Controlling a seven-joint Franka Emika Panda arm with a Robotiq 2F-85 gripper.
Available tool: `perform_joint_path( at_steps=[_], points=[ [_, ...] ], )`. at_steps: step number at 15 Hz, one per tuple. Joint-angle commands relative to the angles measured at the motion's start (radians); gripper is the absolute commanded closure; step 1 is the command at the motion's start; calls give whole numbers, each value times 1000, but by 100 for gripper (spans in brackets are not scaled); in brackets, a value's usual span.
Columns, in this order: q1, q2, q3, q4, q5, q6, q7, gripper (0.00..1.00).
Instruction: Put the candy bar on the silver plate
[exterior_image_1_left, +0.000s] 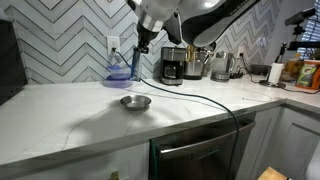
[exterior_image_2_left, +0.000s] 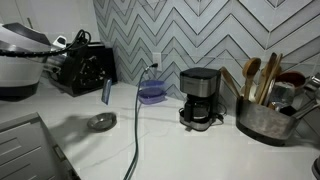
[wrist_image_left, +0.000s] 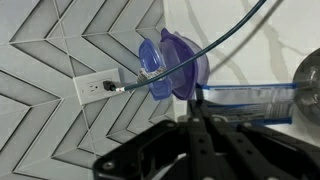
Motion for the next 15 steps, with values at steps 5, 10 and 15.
perform_joint_path(
  at_steps=[5,10,15],
  points=[
    [12,8,31,4,-15,-17,-2,100],
    [17,-14,89,-23,-17,-57,-7,100],
    [11,-39,150,-47,-26,-148,5,100]
  ],
)
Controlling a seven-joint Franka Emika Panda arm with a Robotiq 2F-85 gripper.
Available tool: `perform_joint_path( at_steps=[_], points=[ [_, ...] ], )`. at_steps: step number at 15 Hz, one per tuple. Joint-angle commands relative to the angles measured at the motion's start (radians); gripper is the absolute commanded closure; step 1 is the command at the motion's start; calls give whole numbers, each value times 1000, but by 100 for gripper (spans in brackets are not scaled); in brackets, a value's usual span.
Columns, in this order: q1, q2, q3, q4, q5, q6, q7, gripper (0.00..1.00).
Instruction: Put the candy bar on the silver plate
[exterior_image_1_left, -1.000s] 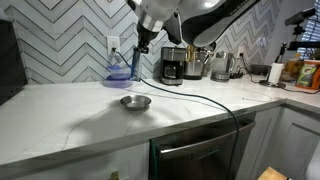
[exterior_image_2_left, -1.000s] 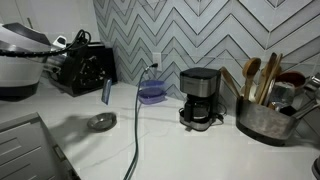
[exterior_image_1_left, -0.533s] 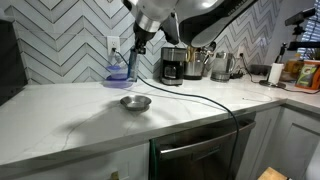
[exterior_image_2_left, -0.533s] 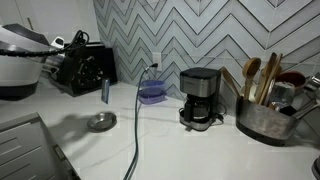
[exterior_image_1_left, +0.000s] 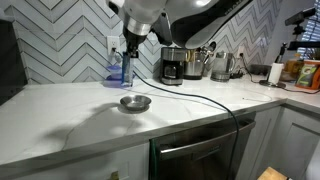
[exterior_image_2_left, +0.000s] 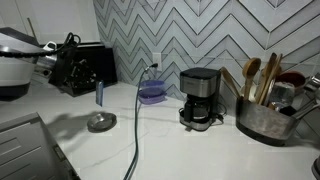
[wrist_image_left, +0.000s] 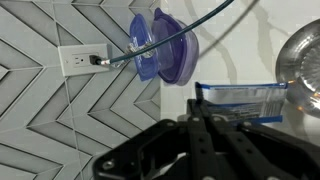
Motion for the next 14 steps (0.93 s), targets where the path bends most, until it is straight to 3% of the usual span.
perform_joint_path(
  at_steps=[1,7,14],
  points=[
    [-2,-52,38,-46,-24,-89,4,100],
    [-2,-65,67,-80,-23,-199,4,100],
    [2,-49,89,-118,-14,-251,16,100]
  ],
)
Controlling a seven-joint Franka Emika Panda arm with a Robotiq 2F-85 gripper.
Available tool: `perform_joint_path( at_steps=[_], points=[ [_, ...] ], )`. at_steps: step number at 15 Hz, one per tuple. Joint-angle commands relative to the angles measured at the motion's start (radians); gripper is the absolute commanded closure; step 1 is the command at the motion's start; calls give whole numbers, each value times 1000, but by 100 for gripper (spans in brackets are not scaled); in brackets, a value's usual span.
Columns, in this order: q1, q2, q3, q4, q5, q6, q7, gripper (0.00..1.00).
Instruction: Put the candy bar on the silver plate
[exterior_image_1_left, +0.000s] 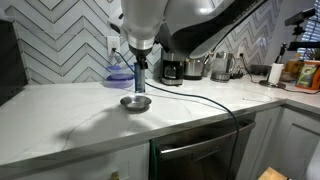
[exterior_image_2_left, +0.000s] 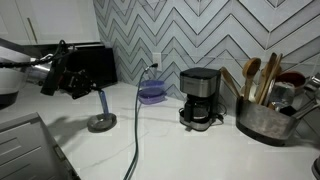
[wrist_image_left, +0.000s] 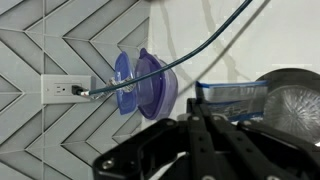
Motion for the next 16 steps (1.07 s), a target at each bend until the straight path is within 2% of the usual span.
perform_joint_path(
  at_steps=[1,6,15,16],
  points=[
    [3,-15,19,-42,-7,-31,18,100],
    [1,-5,37,-66,-14,-35,45,100],
    [-5,27,93,-66,-109,-95,217,100],
    [63,40,38,-65,-121,-125,226,100]
  ],
)
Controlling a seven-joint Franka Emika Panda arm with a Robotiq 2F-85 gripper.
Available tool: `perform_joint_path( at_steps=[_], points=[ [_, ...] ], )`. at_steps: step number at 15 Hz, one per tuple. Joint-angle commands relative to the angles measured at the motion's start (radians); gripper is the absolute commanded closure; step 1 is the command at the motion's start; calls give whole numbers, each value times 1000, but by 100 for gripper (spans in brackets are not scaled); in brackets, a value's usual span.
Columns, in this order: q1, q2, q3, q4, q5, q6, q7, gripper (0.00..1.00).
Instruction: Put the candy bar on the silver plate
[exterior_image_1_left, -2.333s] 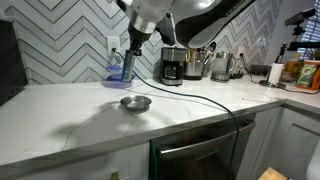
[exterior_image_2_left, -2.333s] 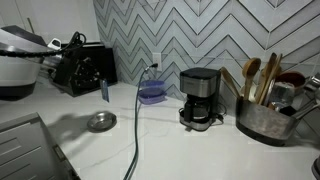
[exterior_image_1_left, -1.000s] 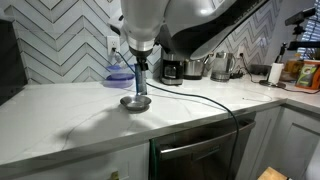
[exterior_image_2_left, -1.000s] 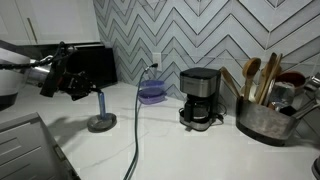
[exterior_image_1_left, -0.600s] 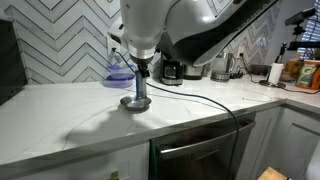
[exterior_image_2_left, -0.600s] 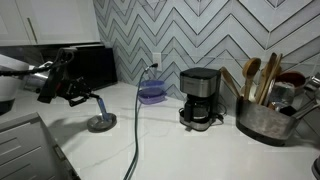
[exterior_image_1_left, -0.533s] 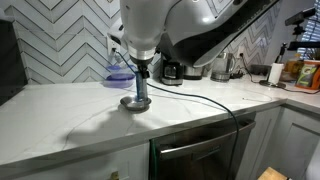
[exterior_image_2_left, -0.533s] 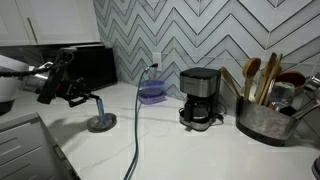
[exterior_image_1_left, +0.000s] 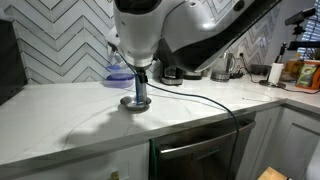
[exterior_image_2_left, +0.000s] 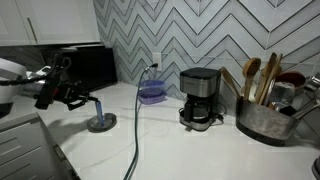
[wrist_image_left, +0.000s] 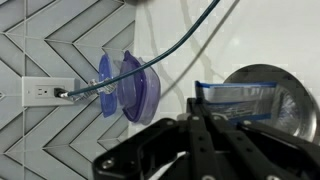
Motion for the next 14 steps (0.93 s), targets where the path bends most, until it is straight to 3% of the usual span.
perform_joint_path(
  at_steps=[1,8,14],
  points=[
    [74,25,-40,-10,-45,-53,67,100],
    [147,101,-94,-14,30,23,12,100],
    [154,155,-116,-9,75,98,-24,100]
  ],
)
